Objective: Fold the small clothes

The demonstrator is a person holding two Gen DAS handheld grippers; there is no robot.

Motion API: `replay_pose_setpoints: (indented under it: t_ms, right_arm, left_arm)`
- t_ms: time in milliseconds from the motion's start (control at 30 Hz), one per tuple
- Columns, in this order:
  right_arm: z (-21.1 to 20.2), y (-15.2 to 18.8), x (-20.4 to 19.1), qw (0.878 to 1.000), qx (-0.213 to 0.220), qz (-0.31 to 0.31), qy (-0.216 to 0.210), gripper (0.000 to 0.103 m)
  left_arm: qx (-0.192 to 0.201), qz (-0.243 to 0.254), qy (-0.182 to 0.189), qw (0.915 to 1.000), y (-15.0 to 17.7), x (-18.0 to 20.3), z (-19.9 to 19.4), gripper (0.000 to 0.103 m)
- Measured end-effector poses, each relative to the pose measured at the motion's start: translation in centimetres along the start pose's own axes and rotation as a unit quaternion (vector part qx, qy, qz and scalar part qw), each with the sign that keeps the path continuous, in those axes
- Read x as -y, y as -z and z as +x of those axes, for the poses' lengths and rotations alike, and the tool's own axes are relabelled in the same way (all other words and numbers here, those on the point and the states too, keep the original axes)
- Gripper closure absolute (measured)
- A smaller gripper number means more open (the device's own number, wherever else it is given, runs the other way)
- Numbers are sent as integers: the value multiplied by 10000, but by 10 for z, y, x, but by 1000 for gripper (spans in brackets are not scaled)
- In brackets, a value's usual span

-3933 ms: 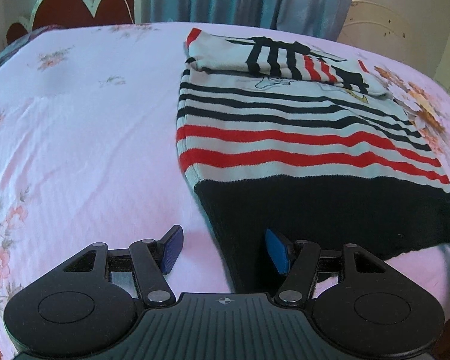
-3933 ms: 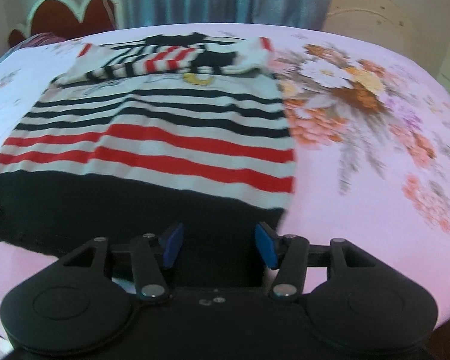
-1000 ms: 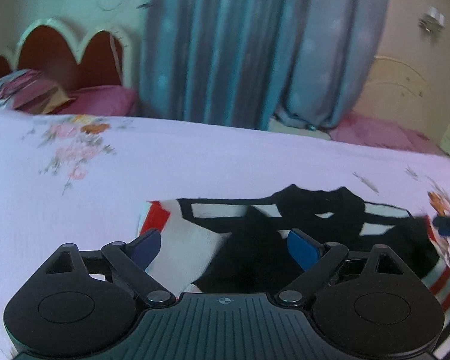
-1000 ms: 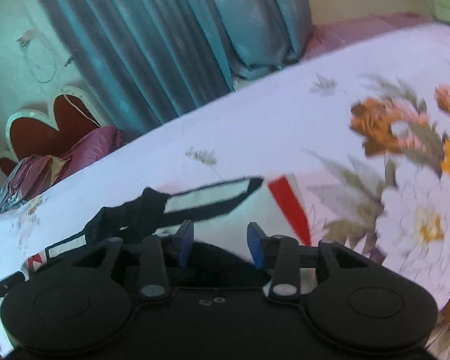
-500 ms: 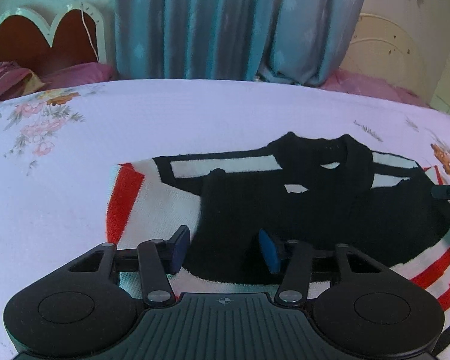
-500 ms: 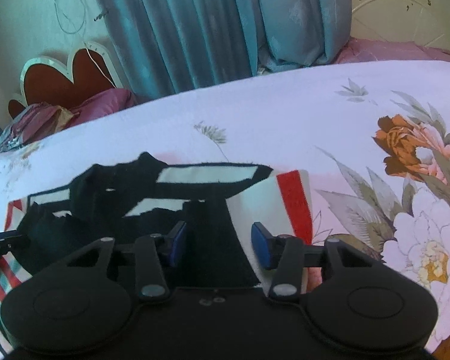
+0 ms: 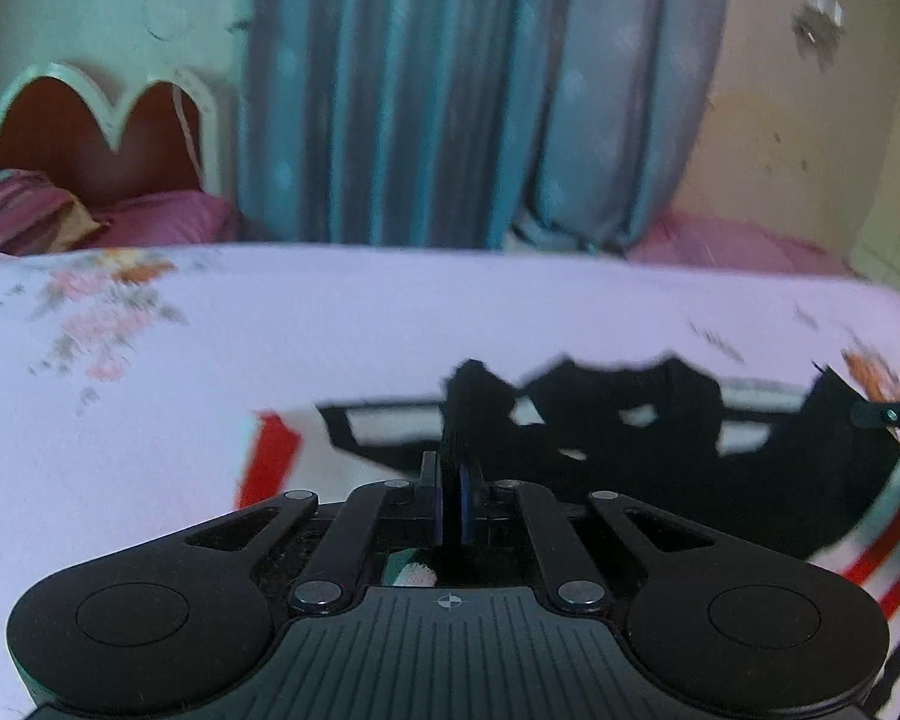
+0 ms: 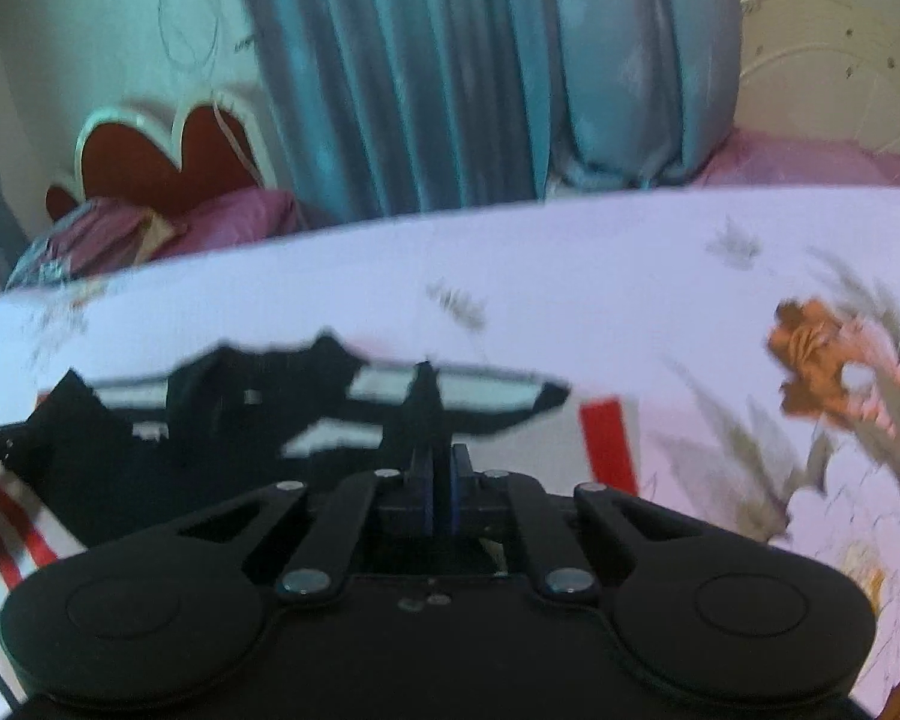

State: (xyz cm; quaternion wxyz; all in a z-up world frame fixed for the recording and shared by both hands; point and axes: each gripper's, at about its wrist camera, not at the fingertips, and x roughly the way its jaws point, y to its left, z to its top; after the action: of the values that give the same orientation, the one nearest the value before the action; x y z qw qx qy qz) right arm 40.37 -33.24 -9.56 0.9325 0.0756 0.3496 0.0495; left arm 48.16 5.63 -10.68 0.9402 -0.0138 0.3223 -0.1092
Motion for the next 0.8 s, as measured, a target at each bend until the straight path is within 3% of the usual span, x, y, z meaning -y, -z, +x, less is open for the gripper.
replay_pose_setpoints:
  t_ms: [233,400,467,533,633,667,733,767,800]
  right_arm:
    - [10,-21,3,9988,358,166,277,98]
    - [48,-14,7,9979,-63,256,588,98]
    - [61,-6,9,9968,-285,214,713,98]
    - [61,-2,11,9967,-227,173,765,99]
    - [57,-5,10,9963,-203,181,812,85]
    - [52,-6,7,9965,-138,192,807,83]
    - [42,-8,3,9970,1,144,760,79]
    - [36,-10,-1,9972,64,85,738,79]
    - [32,-11,-5,9976,109,43,678,79]
  left_arm:
    - [165,-217,-313,9991,-11,-10,15,99]
    - [-270,-203,-733,9967,5,-14,45,99]
    - [-285,15,-832,9961,13,-10,50,99]
    - [-308,47,-863,9958,12,-8,50,99]
    - [-404,2,-835,9957,5,-8,47,98]
    - [-422,40,-825,9957,4,-7,45,94]
    - [-427,89,-853,9954,3,-4,37,76]
    - [-405,76,-876,9953,3,-3,32,54]
    - [-357,75,-882,9954,4,-1,25,39]
